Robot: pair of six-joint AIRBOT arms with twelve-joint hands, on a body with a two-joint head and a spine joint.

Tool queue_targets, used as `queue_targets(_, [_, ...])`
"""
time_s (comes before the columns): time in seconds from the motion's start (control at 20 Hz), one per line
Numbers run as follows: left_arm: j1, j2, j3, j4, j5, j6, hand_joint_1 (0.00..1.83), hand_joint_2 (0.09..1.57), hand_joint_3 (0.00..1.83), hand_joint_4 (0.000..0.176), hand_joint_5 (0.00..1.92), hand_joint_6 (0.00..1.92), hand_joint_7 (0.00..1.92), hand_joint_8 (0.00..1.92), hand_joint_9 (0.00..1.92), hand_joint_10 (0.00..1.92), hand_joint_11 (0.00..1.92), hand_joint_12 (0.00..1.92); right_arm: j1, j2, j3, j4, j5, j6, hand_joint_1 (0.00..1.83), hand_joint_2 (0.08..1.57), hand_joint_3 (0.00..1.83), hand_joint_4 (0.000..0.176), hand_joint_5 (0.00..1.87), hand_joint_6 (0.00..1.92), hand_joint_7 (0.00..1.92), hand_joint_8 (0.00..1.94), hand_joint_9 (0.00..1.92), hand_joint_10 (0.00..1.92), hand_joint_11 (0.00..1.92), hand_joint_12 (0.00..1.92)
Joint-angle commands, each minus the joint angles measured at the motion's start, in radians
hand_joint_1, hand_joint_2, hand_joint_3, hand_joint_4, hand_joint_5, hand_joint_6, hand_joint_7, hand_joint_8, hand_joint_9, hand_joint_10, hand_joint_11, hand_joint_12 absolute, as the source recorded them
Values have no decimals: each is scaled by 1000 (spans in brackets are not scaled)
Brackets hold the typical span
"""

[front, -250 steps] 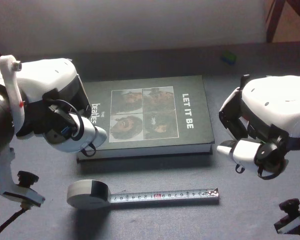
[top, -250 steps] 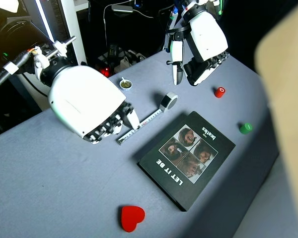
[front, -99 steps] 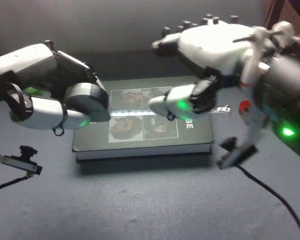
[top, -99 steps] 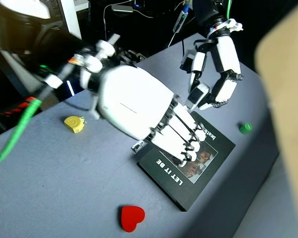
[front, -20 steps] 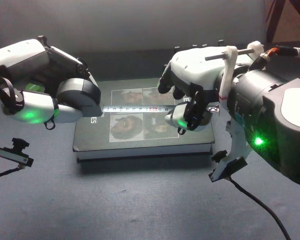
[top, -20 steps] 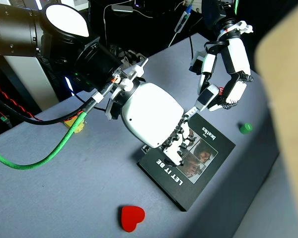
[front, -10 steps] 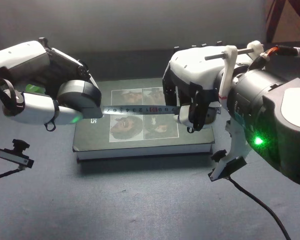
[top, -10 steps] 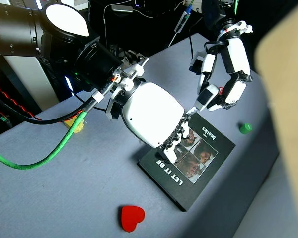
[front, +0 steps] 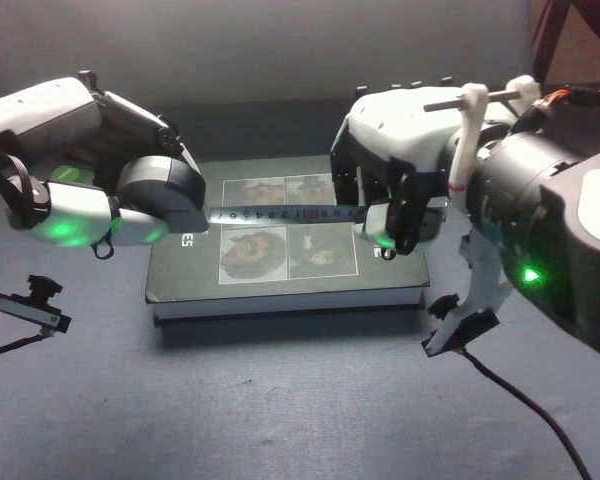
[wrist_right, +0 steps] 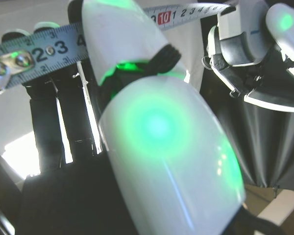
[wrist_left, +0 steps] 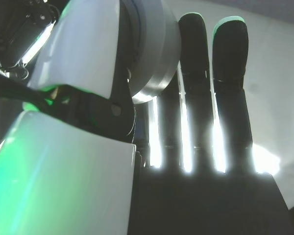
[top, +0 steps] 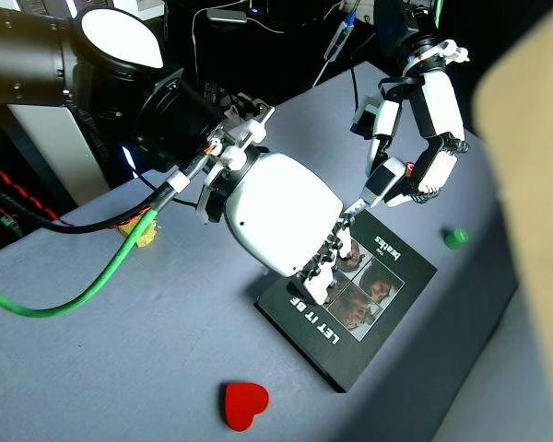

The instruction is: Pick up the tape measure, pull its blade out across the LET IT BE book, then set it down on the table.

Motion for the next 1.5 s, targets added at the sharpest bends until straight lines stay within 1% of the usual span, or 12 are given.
queue_targets(0.0, [-10, 2, 7, -6, -124, -8, 1372, 1107, 0, 0, 1007, 726, 975, 990, 940, 1330, 754, 1404, 2, 15, -2, -98, -23, 2, 1359, 1146, 0, 0, 843, 1191, 997, 876, 815, 1344, 652, 1326])
queue_targets(0.15, [-9, 2, 8, -6, -127, -10, 1373, 1104, 0, 0, 1020, 704, 982, 979, 942, 1323, 765, 1402, -13, 39, -4, -152, -17, 25, 1359, 1146, 0, 0, 840, 1192, 999, 875, 815, 1342, 668, 1331])
queue_targets(0.35, [-7, 2, 11, -6, -131, -12, 1376, 1104, 0, 0, 1014, 690, 984, 986, 948, 1324, 783, 1405, -22, 76, -4, -154, 2, 28, 1359, 1148, 0, 0, 810, 1198, 998, 893, 826, 1341, 684, 1318])
queue_targets(0.45, [-7, 2, 12, -6, -133, -13, 1376, 1101, 0, 0, 1014, 686, 980, 988, 969, 1301, 793, 1377, -26, 97, -4, -156, 14, 30, 1358, 1151, 0, 0, 804, 1210, 993, 888, 824, 1353, 651, 1330])
queue_targets(0.6, [-8, 1, 13, -6, -133, -15, 1377, 1098, 0, 0, 1019, 677, 982, 982, 981, 1286, 810, 1353, -32, 120, -4, -164, 28, 36, 1360, 1147, 0, 0, 814, 1202, 1026, 868, 803, 1345, 660, 1339])
queue_targets(0.7, [-7, 1, 13, -6, -134, -15, 1377, 1098, 0, 0, 1022, 679, 983, 978, 981, 1283, 797, 1350, -35, 130, -4, -164, 35, 36, 1360, 1148, 0, 0, 812, 1203, 1024, 871, 805, 1345, 660, 1334])
queue_targets(0.8, [-8, 1, 13, -6, -134, -15, 1374, 1103, 0, 0, 1018, 699, 982, 984, 947, 1315, 760, 1386, -35, 139, -4, -165, 39, 37, 1359, 1145, 0, 0, 838, 1197, 1016, 862, 805, 1339, 664, 1314])
queue_targets(0.85, [-9, 1, 13, -6, -134, -15, 1373, 1124, 3, 0, 957, 809, 935, 1046, 896, 1352, 745, 1395, -36, 143, -4, -165, 41, 37, 1359, 1144, 0, 0, 843, 1196, 1008, 861, 816, 1335, 671, 1312])
queue_targets(0.9, [-9, 1, 14, -6, -134, -18, 1371, 1116, 0, 0, 984, 762, 957, 1020, 922, 1343, 734, 1402, -36, 147, -3, -165, 43, 37, 1359, 1144, 0, 0, 844, 1195, 1006, 860, 818, 1334, 674, 1311])
queue_targets(1.05, [-8, 0, 14, -5, -134, -18, 1372, 1110, 0, 0, 1000, 731, 969, 1004, 935, 1333, 749, 1406, -39, 156, 2, -169, 48, 37, 1360, 1143, 0, 0, 848, 1179, 999, 871, 827, 1331, 693, 1319])
queue_targets(1.25, [-9, -1, 14, -4, -134, -18, 1373, 1104, 0, 0, 1020, 696, 968, 997, 959, 1309, 781, 1397, -39, 163, 17, -172, 53, 40, 1359, 1147, 1, 0, 831, 1195, 998, 879, 814, 1351, 673, 1320])
queue_targets(1.45, [-9, -2, 14, -3, -134, -18, 1369, 1109, 1, 0, 1013, 726, 942, 1021, 949, 1313, 764, 1387, -49, 174, 34, -172, 69, 40, 1359, 1146, 0, 0, 828, 1204, 1004, 869, 818, 1343, 692, 1333])
